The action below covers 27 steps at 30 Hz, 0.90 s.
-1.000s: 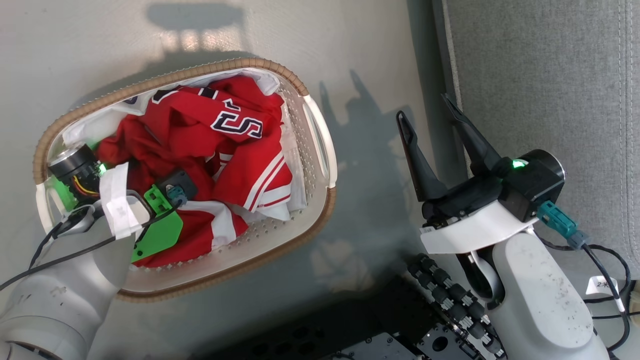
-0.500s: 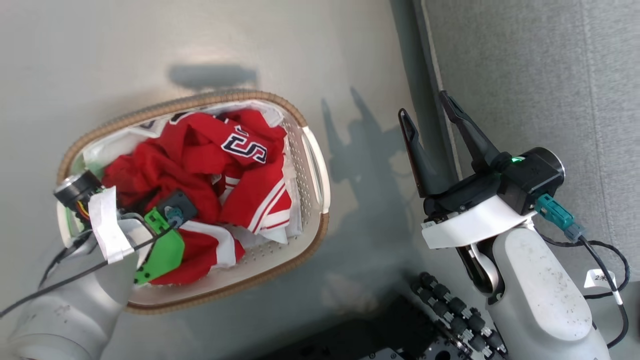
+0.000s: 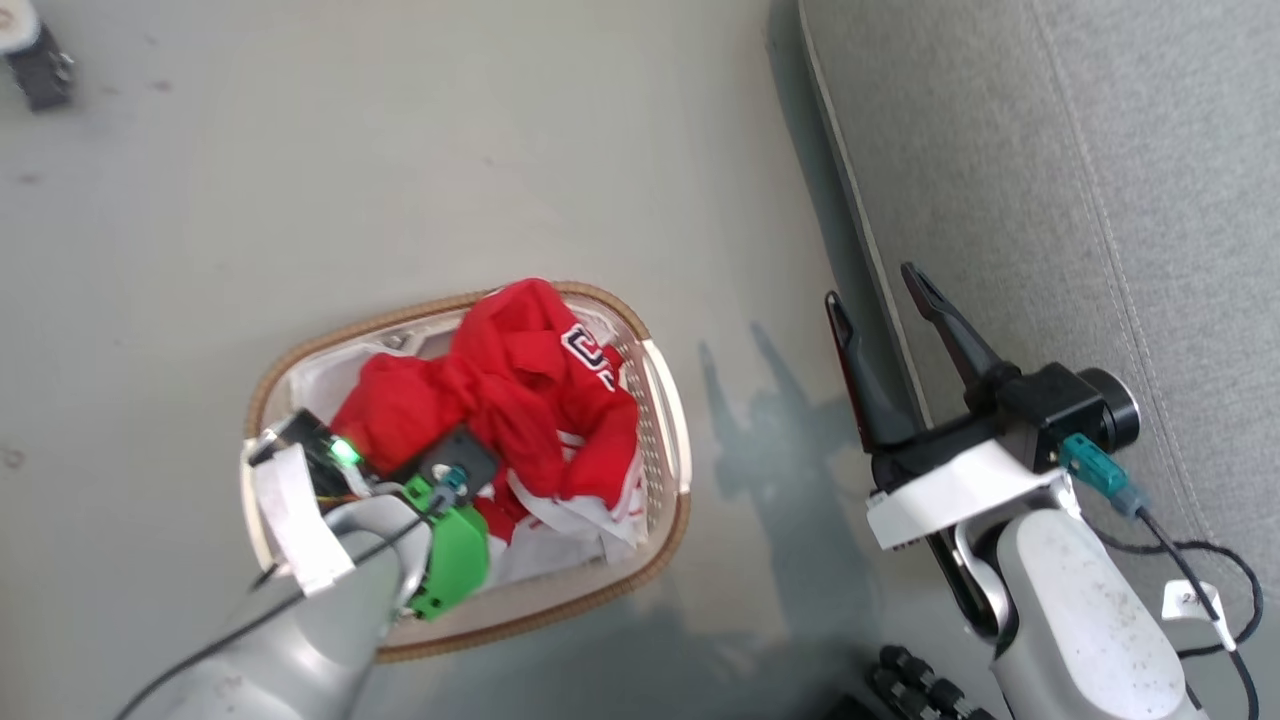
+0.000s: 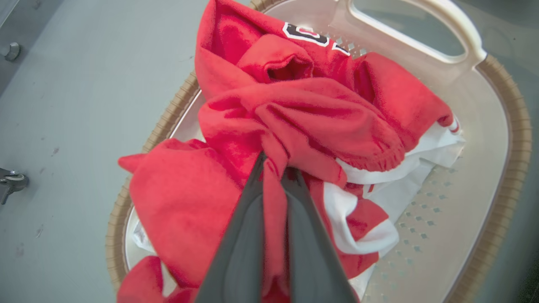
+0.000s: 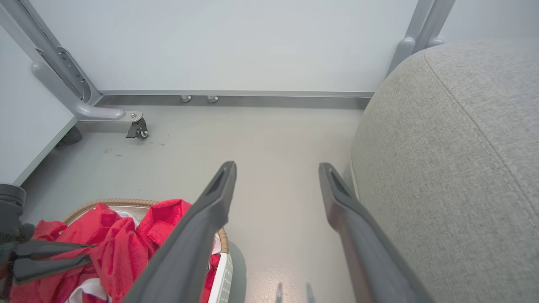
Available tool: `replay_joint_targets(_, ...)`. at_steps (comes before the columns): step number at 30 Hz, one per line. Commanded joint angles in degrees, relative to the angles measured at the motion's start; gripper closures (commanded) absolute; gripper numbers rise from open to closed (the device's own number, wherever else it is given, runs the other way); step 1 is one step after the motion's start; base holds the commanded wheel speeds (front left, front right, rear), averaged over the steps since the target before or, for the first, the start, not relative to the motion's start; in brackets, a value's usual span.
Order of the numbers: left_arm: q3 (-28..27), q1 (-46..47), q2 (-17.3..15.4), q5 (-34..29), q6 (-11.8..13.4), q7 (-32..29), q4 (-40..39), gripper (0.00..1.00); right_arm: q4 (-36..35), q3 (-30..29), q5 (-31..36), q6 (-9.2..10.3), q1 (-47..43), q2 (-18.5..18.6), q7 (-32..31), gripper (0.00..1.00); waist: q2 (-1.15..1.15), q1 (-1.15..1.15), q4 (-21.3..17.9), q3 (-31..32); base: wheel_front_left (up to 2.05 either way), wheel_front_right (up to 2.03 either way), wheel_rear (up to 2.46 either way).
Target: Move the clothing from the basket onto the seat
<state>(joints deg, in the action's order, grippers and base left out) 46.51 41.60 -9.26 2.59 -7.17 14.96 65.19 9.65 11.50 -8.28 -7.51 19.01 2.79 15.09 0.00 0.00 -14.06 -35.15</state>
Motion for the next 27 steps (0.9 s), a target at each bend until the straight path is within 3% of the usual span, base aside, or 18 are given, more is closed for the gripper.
replay_joint_targets(1,-0.2,-1.5,1.1,0.4,0.5,0.3,-1.0,1.00,0.5,-0.4,0.5,0.04,-1.5,0.3,0.1,0.00,0.00,0.00,4.8,8.0,0.00,0.00,0.00)
replay_joint_targets(9,-3.0,-8.3,4.5,4.8,2.9,0.3,-8.8,1.00,1.9,-2.5,2.1,0.05,-6.3,0.3,0.1,0.00,0.00,0.00,9.5,16.6,0.00,0.00,0.00)
replay_joint_targets(18,-3.9,-14.0,5.4,6.4,3.8,0.3,-19.3,1.00,3.3,-4.3,1.6,0.05,-10.6,0.3,0.1,0.00,0.00,0.00,13.9,23.7,0.00,0.00,0.00)
replay_joint_targets(27,-7.1,-17.8,5.8,8.1,5.4,0.3,-31.4,1.00,4.0,-4.5,1.4,0.05,-13.5,0.2,0.1,0.00,0.00,0.00,15.6,28.9,0.00,0.00,0.00)
